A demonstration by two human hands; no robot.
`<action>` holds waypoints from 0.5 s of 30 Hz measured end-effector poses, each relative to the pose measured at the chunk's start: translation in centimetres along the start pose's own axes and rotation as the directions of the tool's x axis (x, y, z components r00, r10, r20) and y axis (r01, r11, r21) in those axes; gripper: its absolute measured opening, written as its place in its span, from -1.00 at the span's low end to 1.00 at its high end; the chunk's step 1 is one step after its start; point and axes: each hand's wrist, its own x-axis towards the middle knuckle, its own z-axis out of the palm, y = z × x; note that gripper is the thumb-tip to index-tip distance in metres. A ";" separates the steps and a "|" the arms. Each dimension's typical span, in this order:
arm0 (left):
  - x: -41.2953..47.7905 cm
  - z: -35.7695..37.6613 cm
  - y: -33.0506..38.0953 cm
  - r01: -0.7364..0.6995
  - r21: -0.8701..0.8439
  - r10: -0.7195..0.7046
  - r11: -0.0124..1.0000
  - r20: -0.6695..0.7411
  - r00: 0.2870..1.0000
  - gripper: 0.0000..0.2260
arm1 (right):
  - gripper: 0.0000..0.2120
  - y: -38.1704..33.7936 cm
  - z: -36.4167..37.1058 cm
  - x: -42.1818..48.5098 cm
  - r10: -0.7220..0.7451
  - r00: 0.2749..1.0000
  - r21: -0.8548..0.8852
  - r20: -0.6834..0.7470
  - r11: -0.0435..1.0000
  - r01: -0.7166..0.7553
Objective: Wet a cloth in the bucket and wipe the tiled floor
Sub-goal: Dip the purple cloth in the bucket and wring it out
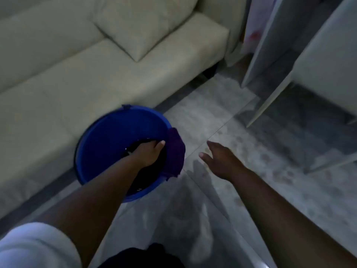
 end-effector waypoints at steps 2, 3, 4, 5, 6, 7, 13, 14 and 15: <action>3.2 3.2 -1.4 0.097 -0.185 -0.093 0.978 0.034 0.995 -0.38 | -0.35 1.2 4.9 3.0 0.030 0.999 0.170 0.022 0.985 -0.033; 5.2 4.8 -1.9 0.133 -0.313 -0.126 0.940 0.043 0.991 -0.37 | -0.36 2.0 7.6 4.8 0.042 0.999 0.258 0.031 0.965 -0.048; 6.7 5.9 -2.1 0.156 -0.447 -0.143 0.881 0.064 0.988 -0.37 | -0.36 2.2 9.7 6.2 0.056 0.997 0.353 0.058 0.933 -0.073; 8.3 7.0 -2.2 0.162 -0.570 -0.152 0.805 0.066 0.986 -0.37 | -0.35 2.4 11.5 7.8 0.071 0.995 0.475 0.074 0.874 -0.098; 9.6 7.8 -2.2 0.156 -0.681 -0.162 0.715 0.056 0.985 -0.39 | -0.36 2.3 12.8 9.1 0.077 0.991 0.600 0.113 0.790 -0.129; 11.0 8.7 -2.0 0.126 -0.758 -0.168 0.640 0.022 0.986 -0.41 | -0.42 2.7 13.8 10.4 0.059 0.990 0.720 0.131 0.681 -0.136; 13.1 9.3 -4.1 0.131 -0.816 -0.104 0.563 0.087 0.991 -0.51 | -0.81 2.8 15.8 13.8 -0.114 0.989 0.989 0.090 0.125 -0.075; 12.4 9.1 -4.3 0.118 -0.812 -0.090 0.572 0.080 0.993 -0.61 | -0.82 2.8 15.7 13.7 -0.122 0.991 0.996 0.056 0.079 -0.046; 11.6 8.8 -4.0 0.096 -0.804 -0.106 0.587 0.041 0.994 -0.68 | -0.81 3.0 15.5 13.5 -0.119 0.993 0.999 0.019 0.052 -0.013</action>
